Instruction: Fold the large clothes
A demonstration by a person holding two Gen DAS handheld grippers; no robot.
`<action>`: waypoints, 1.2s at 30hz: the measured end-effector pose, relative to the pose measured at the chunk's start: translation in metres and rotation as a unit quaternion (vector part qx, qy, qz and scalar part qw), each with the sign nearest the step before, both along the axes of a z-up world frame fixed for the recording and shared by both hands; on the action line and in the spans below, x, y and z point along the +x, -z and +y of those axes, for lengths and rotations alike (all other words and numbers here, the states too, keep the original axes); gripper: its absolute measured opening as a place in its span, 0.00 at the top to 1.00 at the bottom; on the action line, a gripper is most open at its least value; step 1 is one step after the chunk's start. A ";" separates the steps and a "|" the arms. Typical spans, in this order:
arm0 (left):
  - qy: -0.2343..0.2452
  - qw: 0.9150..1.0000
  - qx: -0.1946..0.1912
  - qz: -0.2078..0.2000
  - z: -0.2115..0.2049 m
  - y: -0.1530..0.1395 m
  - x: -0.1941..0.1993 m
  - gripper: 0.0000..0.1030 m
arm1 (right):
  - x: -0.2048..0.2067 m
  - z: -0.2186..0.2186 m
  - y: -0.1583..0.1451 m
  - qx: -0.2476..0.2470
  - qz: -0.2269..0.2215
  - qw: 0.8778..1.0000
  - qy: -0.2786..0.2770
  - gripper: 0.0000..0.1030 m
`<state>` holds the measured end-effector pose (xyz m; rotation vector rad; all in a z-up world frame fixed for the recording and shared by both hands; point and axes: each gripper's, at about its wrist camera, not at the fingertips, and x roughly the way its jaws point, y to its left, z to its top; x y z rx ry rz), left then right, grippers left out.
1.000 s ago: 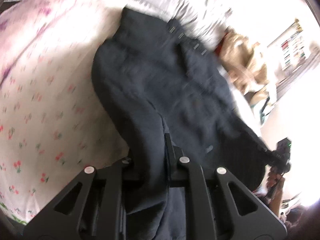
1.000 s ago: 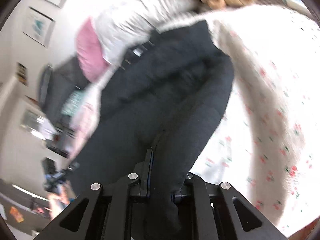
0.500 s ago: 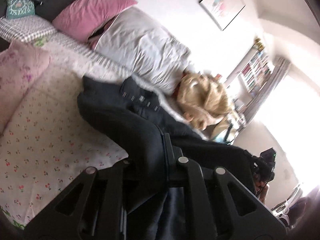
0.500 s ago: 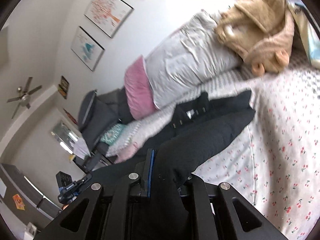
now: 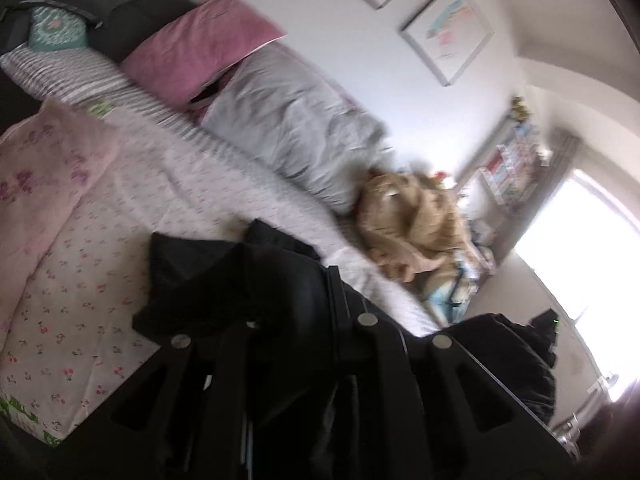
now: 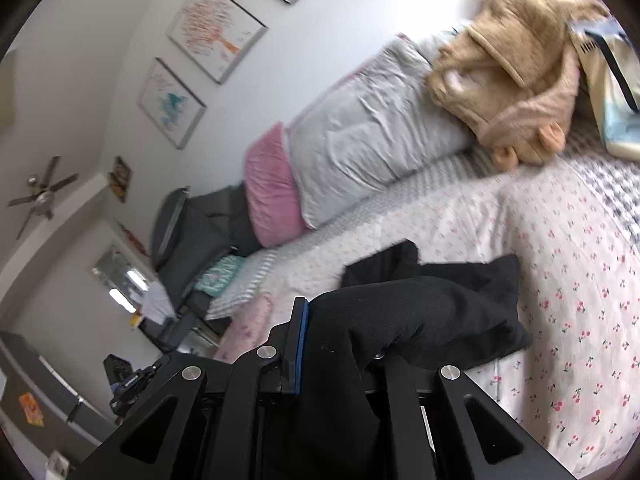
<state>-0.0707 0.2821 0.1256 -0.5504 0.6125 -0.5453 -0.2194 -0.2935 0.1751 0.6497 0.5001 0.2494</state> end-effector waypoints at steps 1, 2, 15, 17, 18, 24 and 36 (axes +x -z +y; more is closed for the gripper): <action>-0.007 1.000 0.004 0.011 -0.002 0.005 0.010 0.85 | 0.013 -0.004 0.009 -0.002 0.013 1.000 0.011 0.89; -0.017 1.000 0.007 0.022 -0.005 0.012 0.024 0.85 | 0.026 -0.009 0.017 -0.004 0.026 0.999 0.023 0.89; -0.063 0.983 0.150 0.082 -0.076 0.101 0.156 0.84 | 0.186 -0.048 0.137 -0.040 0.151 0.982 0.104 0.88; -0.070 0.975 0.180 0.107 -0.081 0.119 0.168 0.83 | 0.201 -0.052 0.157 -0.050 0.182 0.976 0.108 0.88; -0.074 0.973 0.187 0.117 -0.080 0.130 0.174 0.82 | 0.206 -0.055 0.163 -0.051 0.188 0.975 0.111 0.87; -0.085 0.963 0.212 0.146 -0.081 0.170 0.199 0.69 | 0.235 -0.057 0.203 -0.102 0.239 0.958 0.119 0.81; -0.071 0.942 0.264 0.194 -0.090 0.178 0.202 0.26 | 0.237 -0.042 0.211 -0.165 0.270 0.942 0.112 0.43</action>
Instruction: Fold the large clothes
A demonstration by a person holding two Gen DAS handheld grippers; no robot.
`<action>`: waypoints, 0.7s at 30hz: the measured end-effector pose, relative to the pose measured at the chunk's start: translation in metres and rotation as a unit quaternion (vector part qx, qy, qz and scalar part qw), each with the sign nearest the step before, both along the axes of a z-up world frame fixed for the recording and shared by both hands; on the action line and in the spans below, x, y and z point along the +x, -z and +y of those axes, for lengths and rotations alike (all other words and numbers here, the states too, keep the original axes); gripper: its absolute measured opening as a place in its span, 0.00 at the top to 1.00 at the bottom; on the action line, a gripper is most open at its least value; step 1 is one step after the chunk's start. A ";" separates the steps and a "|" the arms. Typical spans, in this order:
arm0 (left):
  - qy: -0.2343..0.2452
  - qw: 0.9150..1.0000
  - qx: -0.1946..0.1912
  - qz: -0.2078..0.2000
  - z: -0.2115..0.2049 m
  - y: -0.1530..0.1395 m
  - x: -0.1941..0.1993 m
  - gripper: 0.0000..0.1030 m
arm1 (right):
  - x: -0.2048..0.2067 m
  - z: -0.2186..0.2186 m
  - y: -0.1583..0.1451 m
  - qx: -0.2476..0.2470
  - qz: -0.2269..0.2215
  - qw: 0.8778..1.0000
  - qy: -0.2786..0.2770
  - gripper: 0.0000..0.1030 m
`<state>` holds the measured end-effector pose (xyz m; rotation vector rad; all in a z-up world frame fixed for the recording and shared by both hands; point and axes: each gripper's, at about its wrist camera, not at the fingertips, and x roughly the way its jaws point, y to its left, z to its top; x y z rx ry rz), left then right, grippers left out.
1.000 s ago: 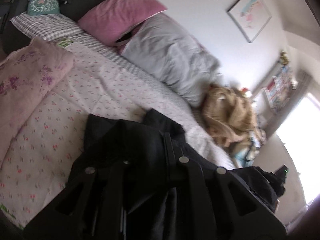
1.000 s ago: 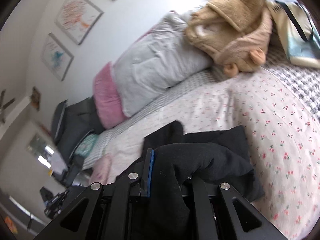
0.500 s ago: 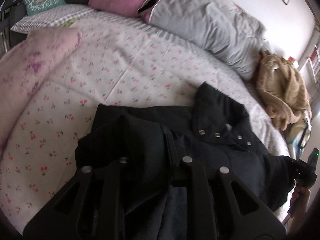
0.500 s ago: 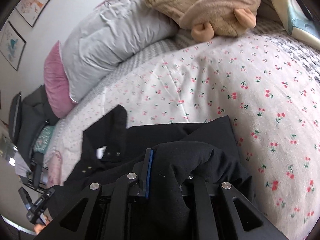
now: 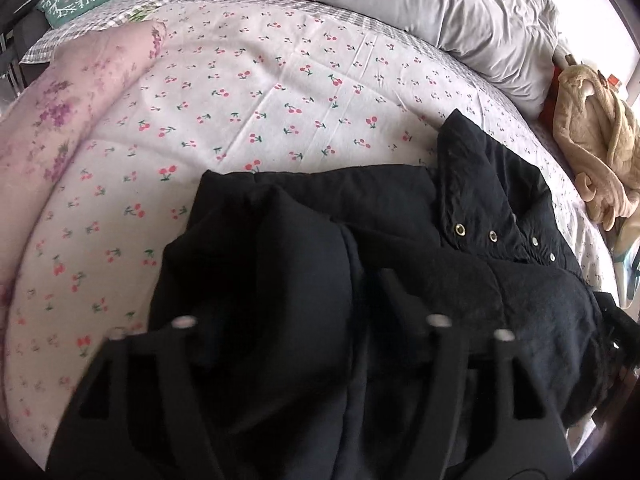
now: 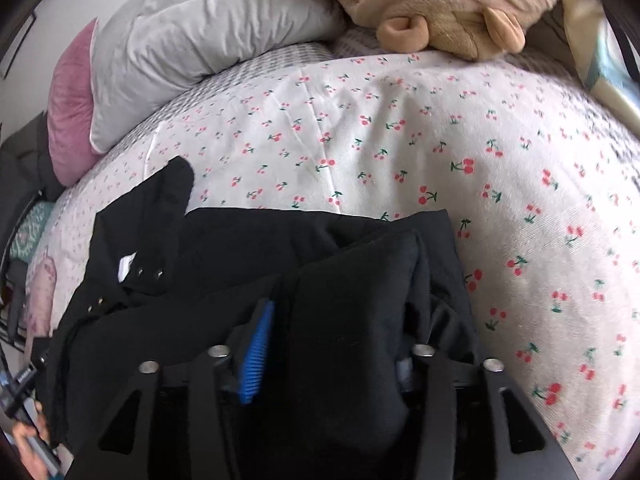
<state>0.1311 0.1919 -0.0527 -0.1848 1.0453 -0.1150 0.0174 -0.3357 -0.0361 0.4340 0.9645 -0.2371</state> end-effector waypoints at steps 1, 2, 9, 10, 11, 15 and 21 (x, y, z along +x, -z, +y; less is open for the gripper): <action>-0.001 1.000 -0.002 -0.001 0.002 -0.007 -0.004 0.22 | -0.004 0.002 -0.009 -0.003 -0.005 1.000 -0.002 0.34; 0.000 1.000 -0.007 -0.006 0.003 -0.013 -0.008 0.22 | -0.007 0.005 -0.016 -0.004 -0.011 1.000 -0.002 0.31; -0.010 0.998 -0.002 -0.059 0.020 -0.060 -0.053 0.15 | -0.052 0.032 -0.082 -0.036 -0.067 0.996 -0.039 0.20; -0.002 0.998 -0.005 -0.060 0.022 -0.064 -0.059 0.15 | -0.056 0.038 -0.086 -0.044 -0.067 0.996 -0.049 0.19; 0.010 0.998 -0.009 -0.058 0.023 -0.066 -0.067 0.15 | -0.060 0.045 -0.089 -0.054 -0.062 0.995 -0.060 0.19; 0.087 0.995 -0.012 -0.039 0.020 -0.065 -0.080 0.15 | -0.074 0.077 -0.084 -0.079 -0.012 0.989 -0.124 0.19; 0.204 0.977 -0.014 0.055 0.010 -0.032 -0.093 0.15 | -0.081 0.116 -0.052 -0.094 0.092 0.969 -0.211 0.19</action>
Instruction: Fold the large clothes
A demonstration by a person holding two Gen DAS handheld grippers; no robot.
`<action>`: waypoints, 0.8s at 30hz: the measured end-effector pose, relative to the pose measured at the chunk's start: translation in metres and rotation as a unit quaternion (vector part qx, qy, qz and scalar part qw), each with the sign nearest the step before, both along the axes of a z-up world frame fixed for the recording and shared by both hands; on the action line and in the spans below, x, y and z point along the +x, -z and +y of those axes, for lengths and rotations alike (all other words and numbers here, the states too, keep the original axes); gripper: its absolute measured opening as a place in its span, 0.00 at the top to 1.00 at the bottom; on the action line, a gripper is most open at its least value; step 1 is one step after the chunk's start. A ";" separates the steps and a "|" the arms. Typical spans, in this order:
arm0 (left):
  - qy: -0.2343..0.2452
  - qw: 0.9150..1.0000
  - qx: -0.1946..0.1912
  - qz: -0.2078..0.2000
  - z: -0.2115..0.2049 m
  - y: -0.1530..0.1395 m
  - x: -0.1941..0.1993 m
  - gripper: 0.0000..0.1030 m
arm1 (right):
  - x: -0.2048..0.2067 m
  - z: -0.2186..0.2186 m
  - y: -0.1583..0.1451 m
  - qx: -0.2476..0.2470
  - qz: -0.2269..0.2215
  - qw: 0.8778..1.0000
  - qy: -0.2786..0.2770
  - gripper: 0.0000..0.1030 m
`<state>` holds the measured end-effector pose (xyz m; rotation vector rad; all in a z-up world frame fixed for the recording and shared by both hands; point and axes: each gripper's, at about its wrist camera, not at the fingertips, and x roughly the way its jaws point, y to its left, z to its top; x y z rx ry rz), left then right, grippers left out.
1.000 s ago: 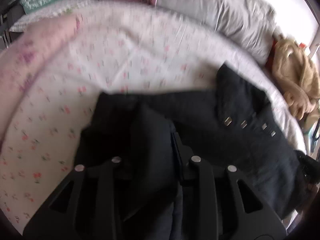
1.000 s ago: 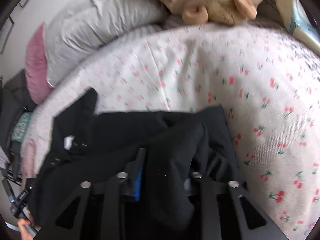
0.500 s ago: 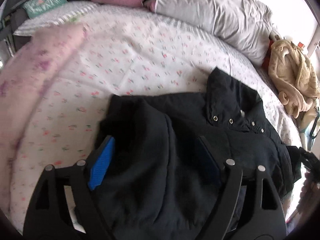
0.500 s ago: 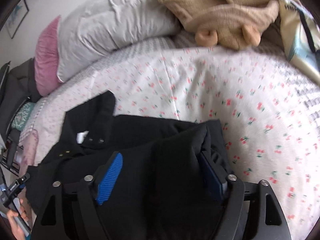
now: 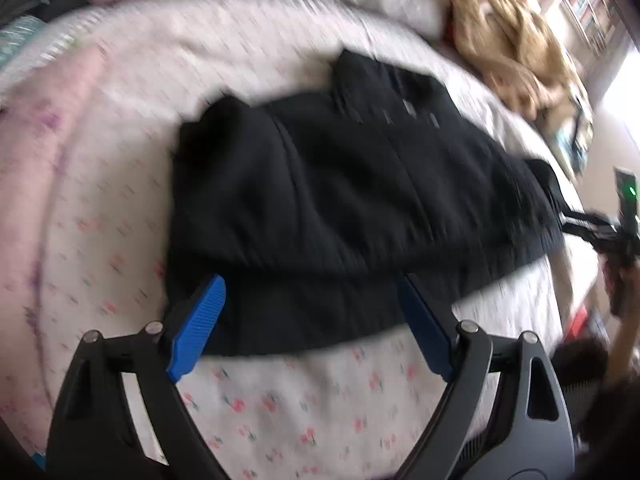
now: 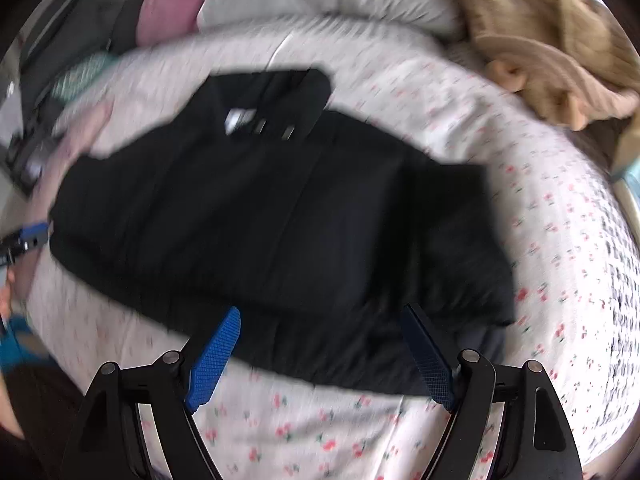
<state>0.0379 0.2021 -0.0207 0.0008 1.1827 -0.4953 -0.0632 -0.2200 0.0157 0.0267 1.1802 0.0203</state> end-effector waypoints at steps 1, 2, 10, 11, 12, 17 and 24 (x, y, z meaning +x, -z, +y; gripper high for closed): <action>0.012 1.000 0.005 0.008 -0.005 0.004 -0.002 0.15 | -0.002 0.006 0.006 -0.001 0.017 1.000 -0.015 0.19; 0.022 1.000 0.014 0.010 -0.011 0.008 -0.003 0.15 | -0.003 0.011 0.012 0.001 0.032 0.999 -0.030 0.19; 0.060 0.994 0.093 -0.013 -0.075 0.027 0.006 0.15 | 0.030 0.021 0.058 -0.011 0.075 0.997 -0.006 0.19; 0.056 0.994 0.092 -0.015 -0.080 0.027 0.010 0.15 | 0.037 0.021 0.060 -0.009 0.072 0.997 0.003 0.19; 0.053 0.994 0.090 -0.015 -0.084 0.028 0.015 0.15 | 0.044 0.020 0.060 -0.006 0.068 0.998 0.012 0.19; 0.002 0.997 0.064 -0.030 -0.097 0.027 0.050 0.15 | 0.082 0.012 0.048 0.009 -0.003 0.999 0.047 0.20; -0.117 0.984 -0.055 -0.123 -0.075 0.001 0.082 0.15 | 0.104 -0.004 0.006 0.016 -0.179 0.978 0.106 0.19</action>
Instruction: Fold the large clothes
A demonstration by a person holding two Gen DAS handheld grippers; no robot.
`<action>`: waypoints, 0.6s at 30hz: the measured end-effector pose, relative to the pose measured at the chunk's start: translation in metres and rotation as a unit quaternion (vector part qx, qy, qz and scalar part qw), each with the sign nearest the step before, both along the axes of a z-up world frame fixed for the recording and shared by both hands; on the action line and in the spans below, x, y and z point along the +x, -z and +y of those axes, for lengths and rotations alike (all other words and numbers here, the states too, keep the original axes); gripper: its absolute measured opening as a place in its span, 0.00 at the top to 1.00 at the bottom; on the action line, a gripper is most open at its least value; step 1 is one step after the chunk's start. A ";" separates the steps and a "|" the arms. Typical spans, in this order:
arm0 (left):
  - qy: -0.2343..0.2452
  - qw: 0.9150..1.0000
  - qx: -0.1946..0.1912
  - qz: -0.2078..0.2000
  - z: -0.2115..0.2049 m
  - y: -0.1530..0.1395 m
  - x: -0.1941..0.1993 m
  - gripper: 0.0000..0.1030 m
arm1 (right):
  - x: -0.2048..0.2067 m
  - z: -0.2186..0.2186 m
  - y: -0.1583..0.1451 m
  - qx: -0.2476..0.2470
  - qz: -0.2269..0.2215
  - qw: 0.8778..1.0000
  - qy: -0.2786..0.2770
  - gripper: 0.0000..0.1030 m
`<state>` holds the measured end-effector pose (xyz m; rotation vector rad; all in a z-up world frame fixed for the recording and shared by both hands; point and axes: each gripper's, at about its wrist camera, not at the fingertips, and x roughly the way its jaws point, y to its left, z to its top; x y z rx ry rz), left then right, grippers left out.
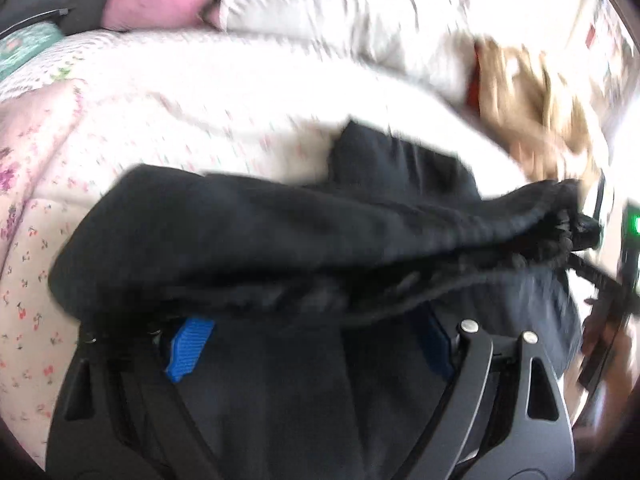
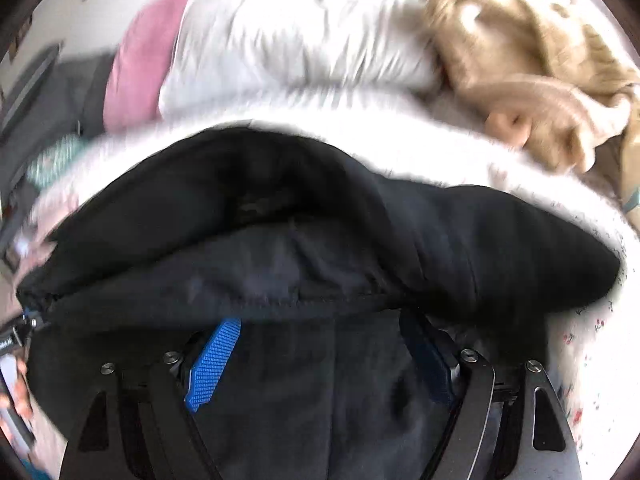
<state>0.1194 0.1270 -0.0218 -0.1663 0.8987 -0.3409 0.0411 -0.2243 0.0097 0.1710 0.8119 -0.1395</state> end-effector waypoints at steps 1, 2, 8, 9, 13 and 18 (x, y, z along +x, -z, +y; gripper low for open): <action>-0.019 0.999 -0.022 -0.015 0.007 -0.006 0.001 0.14 | -0.003 -0.005 -0.009 0.004 -0.022 1.000 0.013 0.19; -0.030 0.999 -0.036 -0.020 0.011 -0.010 0.001 0.15 | -0.005 -0.010 -0.016 0.009 -0.037 0.999 0.021 0.19; -0.071 0.996 -0.028 -0.039 0.044 -0.023 -0.005 0.14 | -0.032 -0.059 -0.040 0.042 -0.070 0.995 0.060 0.19; -0.079 0.996 -0.012 -0.036 0.050 -0.019 -0.005 0.14 | -0.036 -0.074 -0.036 0.043 -0.062 0.994 0.075 0.19; -0.105 0.993 0.040 0.021 0.078 0.014 0.002 0.15 | -0.044 -0.121 -0.008 0.048 -0.010 0.990 0.132 0.19; -0.115 0.990 0.007 0.082 0.089 0.043 0.012 0.27 | -0.045 -0.155 0.031 0.093 0.035 0.983 0.153 0.32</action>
